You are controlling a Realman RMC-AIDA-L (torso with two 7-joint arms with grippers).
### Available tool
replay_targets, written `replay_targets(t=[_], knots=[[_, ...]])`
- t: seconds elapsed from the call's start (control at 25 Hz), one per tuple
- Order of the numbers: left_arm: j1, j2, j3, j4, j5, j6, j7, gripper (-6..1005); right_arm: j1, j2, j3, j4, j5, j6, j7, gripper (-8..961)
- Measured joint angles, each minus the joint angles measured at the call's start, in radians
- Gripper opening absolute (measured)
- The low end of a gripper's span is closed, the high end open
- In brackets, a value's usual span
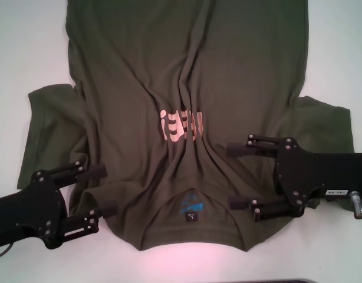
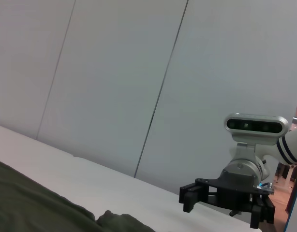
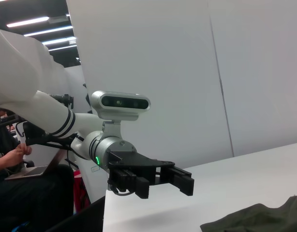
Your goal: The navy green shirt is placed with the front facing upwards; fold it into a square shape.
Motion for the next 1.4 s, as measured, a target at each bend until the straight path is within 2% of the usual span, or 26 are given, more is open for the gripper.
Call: replay_targets(t=[0.64, 0.76, 0.84, 0.92, 1.0, 1.16, 1.28, 1.4], knots=[[-0.003, 0.002, -0.001, 0.000, -0.002, 0.002, -0.001, 674, 0.009, -0.001, 0.000, 0.000, 0.000, -0.002, 0.024, 917], [-0.012, -0.005, -0.046, -0.010, -0.012, 0.004, -0.060, 674, 0.009, -0.001, 0.003, -0.001, 0.013, -0.010, 0.048, 916], [-0.027, -0.012, -0.110, -0.030, -0.014, 0.006, -0.169, 673, 0.009, -0.003, 0.006, -0.006, 0.044, -0.017, 0.107, 916], [-0.050, -0.012, -0.161, -0.061, -0.010, -0.007, -0.365, 673, 0.013, -0.009, 0.008, -0.009, 0.071, -0.019, 0.175, 916], [-0.077, 0.007, -0.170, -0.088, 0.000, -0.028, -0.610, 673, 0.021, -0.015, 0.012, -0.011, 0.080, -0.019, 0.227, 916], [-0.133, 0.061, -0.161, -0.101, 0.023, -0.052, -1.044, 672, 0.037, -0.017, 0.014, -0.022, 0.079, -0.017, 0.297, 915], [-0.149, 0.073, -0.158, -0.131, 0.027, -0.085, -1.246, 672, 0.048, -0.015, 0.014, -0.036, 0.076, -0.005, 0.383, 914], [-0.161, 0.083, -0.156, -0.167, 0.054, -0.138, -1.348, 672, 0.066, -0.017, 0.011, -0.050, 0.075, 0.017, 0.519, 913]])
